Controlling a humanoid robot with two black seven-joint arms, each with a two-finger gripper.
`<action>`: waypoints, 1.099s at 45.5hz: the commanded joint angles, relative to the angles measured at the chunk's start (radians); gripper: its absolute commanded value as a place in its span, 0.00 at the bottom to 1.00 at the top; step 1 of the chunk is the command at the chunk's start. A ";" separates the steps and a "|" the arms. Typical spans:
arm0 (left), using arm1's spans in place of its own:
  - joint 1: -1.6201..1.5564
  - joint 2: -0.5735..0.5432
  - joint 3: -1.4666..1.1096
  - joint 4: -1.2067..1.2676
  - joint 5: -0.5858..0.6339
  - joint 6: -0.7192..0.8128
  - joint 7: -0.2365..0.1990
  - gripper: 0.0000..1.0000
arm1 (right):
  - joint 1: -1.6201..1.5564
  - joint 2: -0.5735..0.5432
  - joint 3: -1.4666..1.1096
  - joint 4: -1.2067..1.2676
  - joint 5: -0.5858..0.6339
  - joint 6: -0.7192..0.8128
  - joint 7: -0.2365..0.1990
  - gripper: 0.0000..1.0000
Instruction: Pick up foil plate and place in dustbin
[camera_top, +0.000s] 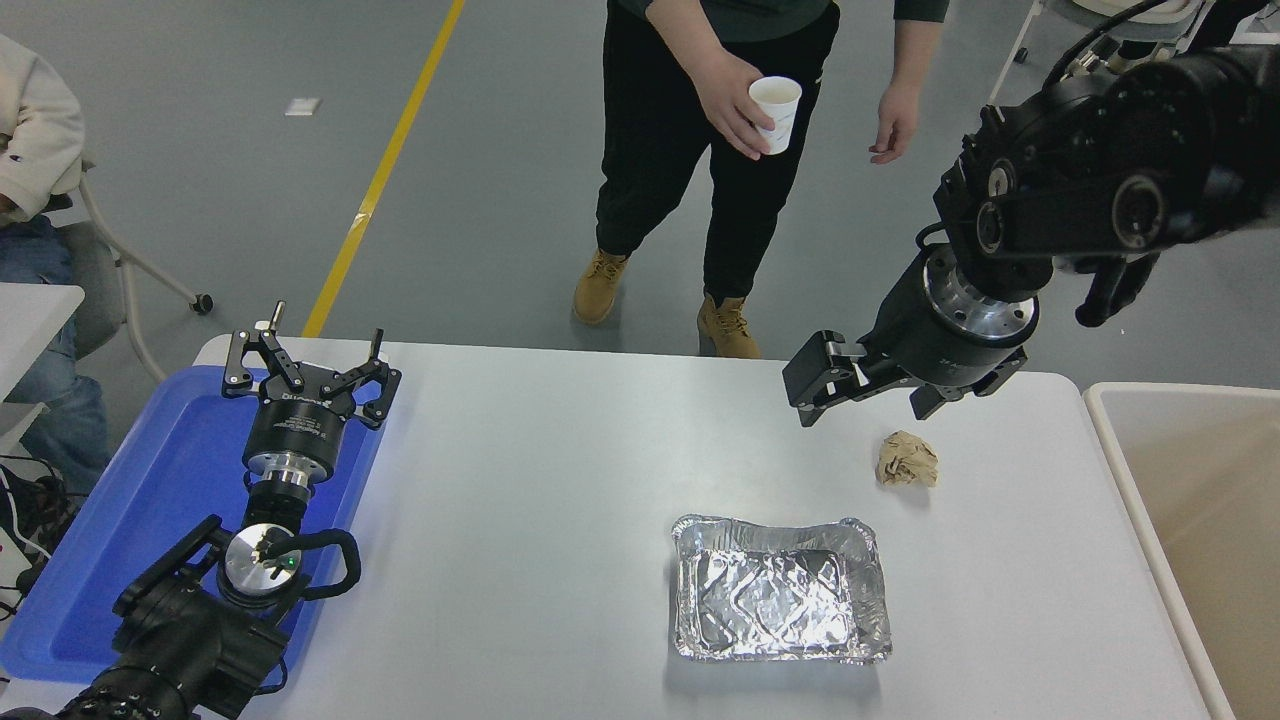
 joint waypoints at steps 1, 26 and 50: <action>0.000 0.000 0.000 0.000 0.003 0.000 -0.002 1.00 | -0.001 0.006 0.000 -0.001 0.008 -0.002 0.002 1.00; 0.000 0.000 0.000 0.000 0.000 0.000 -0.001 1.00 | -0.024 0.006 -0.003 -0.001 0.012 -0.013 0.003 1.00; 0.000 0.000 0.000 0.000 0.000 0.000 -0.001 1.00 | -0.284 -0.154 0.020 -0.004 -0.140 -0.170 0.005 1.00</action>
